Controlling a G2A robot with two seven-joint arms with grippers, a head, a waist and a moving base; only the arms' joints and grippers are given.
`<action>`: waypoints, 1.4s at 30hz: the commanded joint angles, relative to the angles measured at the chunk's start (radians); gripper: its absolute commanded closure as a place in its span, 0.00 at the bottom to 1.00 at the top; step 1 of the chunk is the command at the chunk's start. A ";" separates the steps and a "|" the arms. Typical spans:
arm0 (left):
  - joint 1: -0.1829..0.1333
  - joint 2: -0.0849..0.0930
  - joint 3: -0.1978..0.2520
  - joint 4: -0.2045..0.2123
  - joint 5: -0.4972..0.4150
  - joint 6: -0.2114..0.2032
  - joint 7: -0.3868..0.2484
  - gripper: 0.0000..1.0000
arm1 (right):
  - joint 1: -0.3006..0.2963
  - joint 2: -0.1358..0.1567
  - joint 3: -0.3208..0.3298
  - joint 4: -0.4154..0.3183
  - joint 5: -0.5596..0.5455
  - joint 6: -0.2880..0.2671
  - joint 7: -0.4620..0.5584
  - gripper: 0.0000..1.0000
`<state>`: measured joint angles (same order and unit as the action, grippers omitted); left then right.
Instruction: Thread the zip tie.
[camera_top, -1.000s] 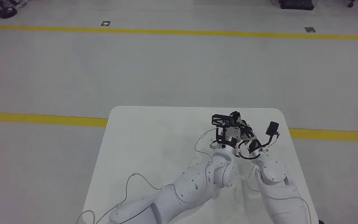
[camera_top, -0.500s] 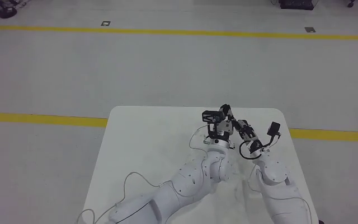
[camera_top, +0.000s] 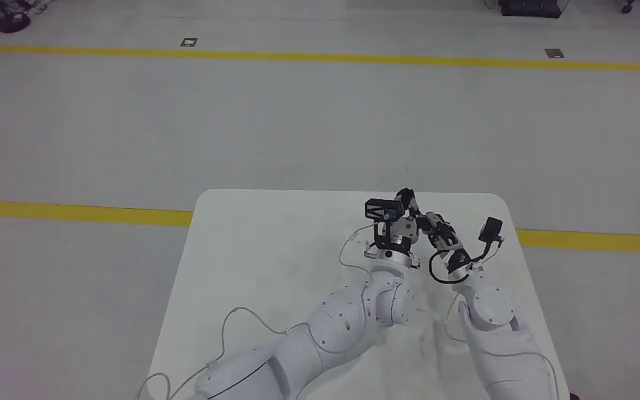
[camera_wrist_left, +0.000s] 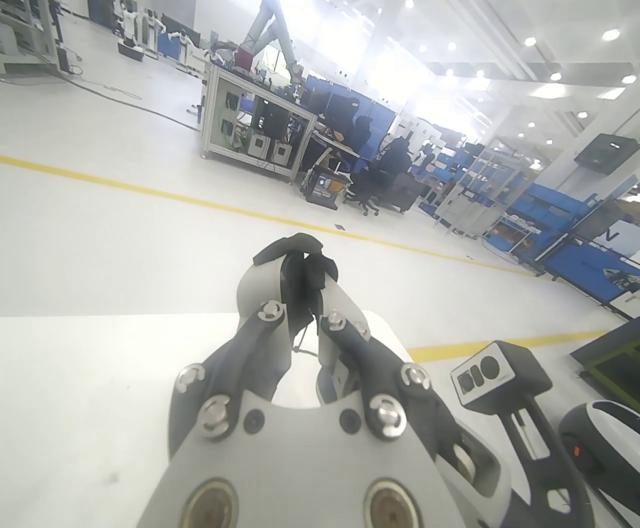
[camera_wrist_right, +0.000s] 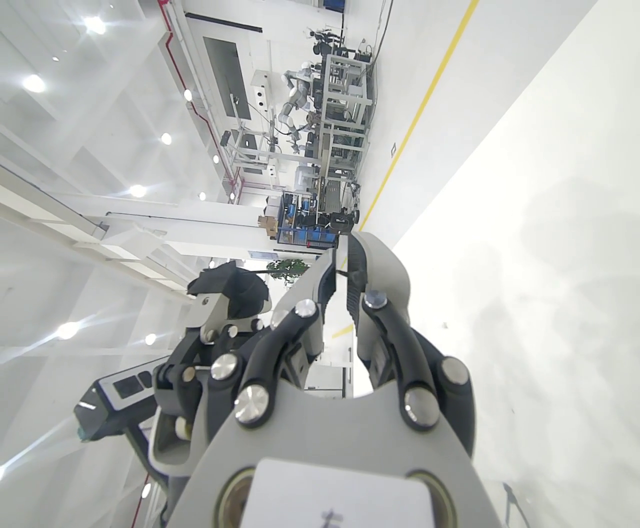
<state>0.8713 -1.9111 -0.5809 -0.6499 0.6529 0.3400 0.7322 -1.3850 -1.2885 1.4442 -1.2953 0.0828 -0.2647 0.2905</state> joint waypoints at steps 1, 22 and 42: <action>-0.007 -0.001 -0.014 0.005 -0.023 0.000 0.008 1.00 | -0.003 -0.001 0.000 -0.004 -0.012 0.001 -0.025 0.00; -0.059 -0.014 -0.038 0.117 -0.052 0.000 0.179 1.00 | -0.060 -0.011 -0.021 -0.065 -0.165 -0.010 -0.276 0.52; -0.049 -0.012 0.016 0.064 -0.089 0.000 0.091 1.00 | -0.065 -0.015 -0.022 -0.072 -0.179 -0.034 -0.244 0.60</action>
<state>0.8200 -1.9257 -0.5634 -0.5861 0.5593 0.3400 0.8211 -1.4500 -1.3029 1.4214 -1.3669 -0.0964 -0.2987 0.0444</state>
